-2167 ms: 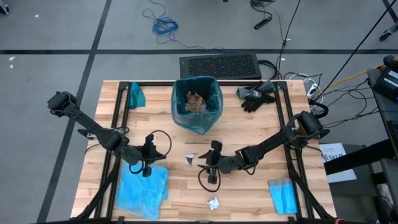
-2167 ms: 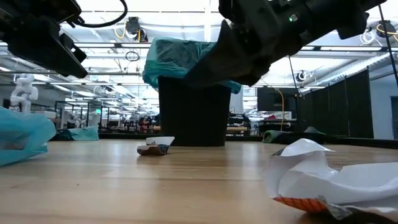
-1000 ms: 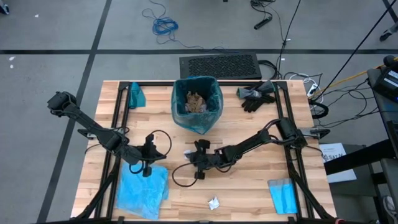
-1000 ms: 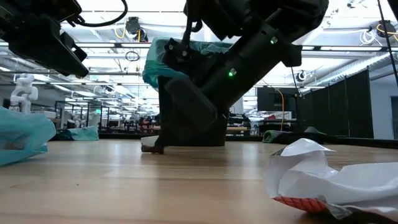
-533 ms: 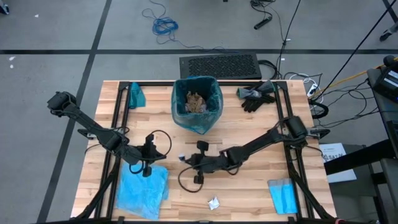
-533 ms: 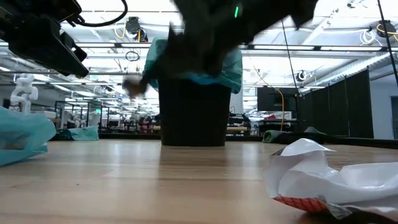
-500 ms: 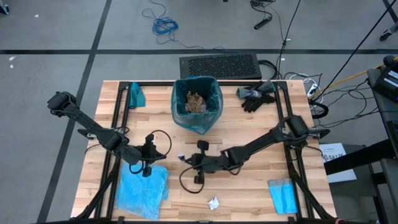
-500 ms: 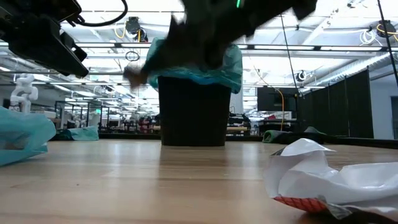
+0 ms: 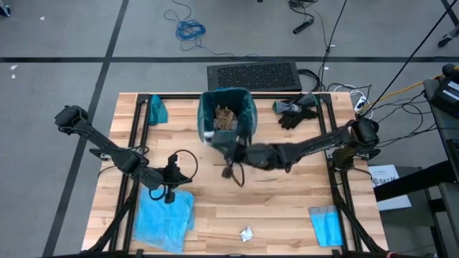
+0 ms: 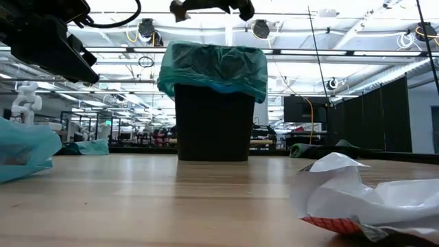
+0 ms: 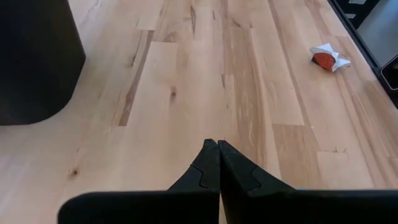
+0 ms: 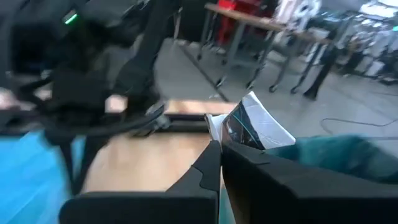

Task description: Place trash/remove bag and relplace

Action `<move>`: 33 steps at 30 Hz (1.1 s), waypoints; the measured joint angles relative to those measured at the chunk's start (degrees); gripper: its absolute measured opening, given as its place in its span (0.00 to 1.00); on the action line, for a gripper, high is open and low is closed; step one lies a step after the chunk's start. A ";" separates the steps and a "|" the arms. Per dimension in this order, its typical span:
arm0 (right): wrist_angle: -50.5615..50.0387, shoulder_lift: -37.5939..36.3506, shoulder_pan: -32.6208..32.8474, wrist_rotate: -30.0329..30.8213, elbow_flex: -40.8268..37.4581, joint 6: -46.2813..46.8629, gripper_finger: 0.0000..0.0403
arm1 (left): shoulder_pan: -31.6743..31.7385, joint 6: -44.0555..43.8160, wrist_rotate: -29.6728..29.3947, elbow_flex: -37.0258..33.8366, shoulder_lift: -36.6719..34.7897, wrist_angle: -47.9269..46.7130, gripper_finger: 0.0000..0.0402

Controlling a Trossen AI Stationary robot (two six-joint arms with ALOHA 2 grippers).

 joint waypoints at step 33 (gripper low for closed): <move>1.96 -0.92 -5.21 -0.80 0.00 0.50 0.27 | -3.92 4.95 -54.13 -0.74 1.90 18.90 0.00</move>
